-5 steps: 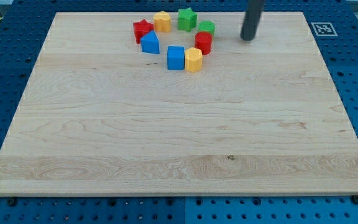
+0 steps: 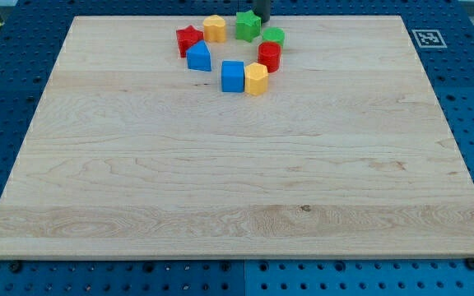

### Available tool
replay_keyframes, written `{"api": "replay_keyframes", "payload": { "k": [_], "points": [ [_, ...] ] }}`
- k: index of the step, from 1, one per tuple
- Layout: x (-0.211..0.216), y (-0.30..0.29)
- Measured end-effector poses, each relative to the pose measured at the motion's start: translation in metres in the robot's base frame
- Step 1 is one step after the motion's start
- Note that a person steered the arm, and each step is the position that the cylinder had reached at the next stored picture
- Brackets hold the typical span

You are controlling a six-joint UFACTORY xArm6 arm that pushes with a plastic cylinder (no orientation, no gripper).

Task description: Slightly push the green star downwards

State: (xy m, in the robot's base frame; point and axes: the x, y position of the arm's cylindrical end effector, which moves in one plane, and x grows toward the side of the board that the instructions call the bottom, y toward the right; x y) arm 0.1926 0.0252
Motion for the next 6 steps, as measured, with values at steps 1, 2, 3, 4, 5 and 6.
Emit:
{"api": "replay_keyframes", "payload": {
  "k": [1, 2, 3, 4, 5, 6],
  "points": [
    [0.002, -0.038],
    [0.016, -0.035],
    [0.035, -0.009],
    [0.045, 0.037],
    [0.042, 0.05],
    [0.027, 0.024]
  ]
}}
